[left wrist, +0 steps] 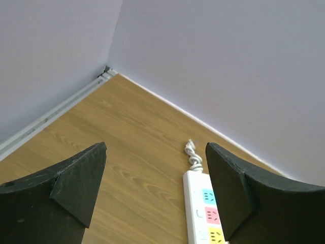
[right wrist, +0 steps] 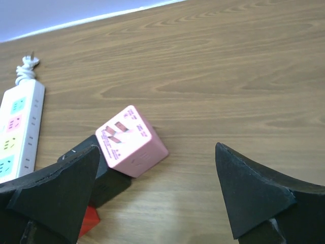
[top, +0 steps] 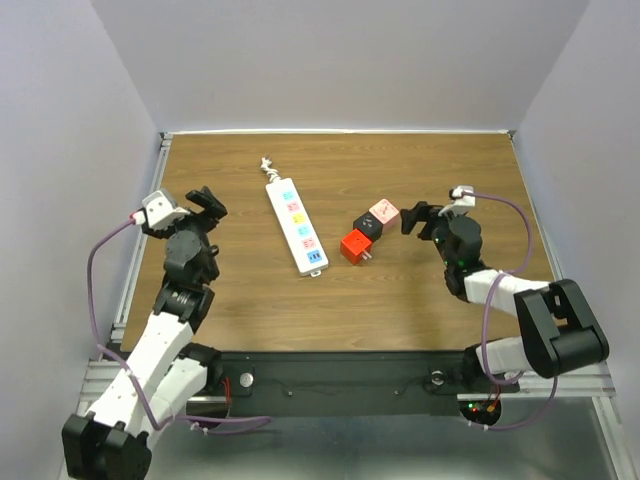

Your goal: Insert the plug

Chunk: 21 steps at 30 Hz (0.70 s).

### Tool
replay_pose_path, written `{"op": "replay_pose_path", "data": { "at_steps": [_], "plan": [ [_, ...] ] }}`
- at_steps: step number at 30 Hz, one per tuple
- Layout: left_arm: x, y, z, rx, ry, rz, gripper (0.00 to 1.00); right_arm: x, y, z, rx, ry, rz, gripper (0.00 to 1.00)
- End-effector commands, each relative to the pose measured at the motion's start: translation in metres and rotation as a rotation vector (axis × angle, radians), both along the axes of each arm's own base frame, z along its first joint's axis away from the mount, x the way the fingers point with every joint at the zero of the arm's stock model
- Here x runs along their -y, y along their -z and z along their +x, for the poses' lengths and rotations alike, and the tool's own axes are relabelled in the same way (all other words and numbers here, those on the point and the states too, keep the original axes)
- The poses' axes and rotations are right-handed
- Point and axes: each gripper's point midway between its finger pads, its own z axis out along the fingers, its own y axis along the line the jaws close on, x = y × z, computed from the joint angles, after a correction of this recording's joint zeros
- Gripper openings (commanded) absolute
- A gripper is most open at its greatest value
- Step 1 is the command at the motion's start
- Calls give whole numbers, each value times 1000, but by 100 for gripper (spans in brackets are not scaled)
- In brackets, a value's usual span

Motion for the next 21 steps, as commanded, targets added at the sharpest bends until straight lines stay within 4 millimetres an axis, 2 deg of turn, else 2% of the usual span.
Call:
{"op": "replay_pose_path", "data": {
  "at_steps": [1,4,6,10,16,21],
  "plan": [
    [-4,-16,13,7,-51,-17,90,-28,-15,15,58,-98,-63,100],
    [-1,-8,24,-26,-57,-6,90,-44,-9,20,47,-136,-90,100],
    [3,-7,29,-34,-41,4,90,-62,-11,20,55,-213,-97,100],
    [28,-12,40,-13,102,45,90,-99,-3,11,46,-343,-113,100],
    [44,-5,53,-44,149,67,90,-128,5,-1,22,-447,-144,100],
    [61,-5,60,-58,201,82,90,-149,2,-15,14,-534,-163,100]
  ]
}}
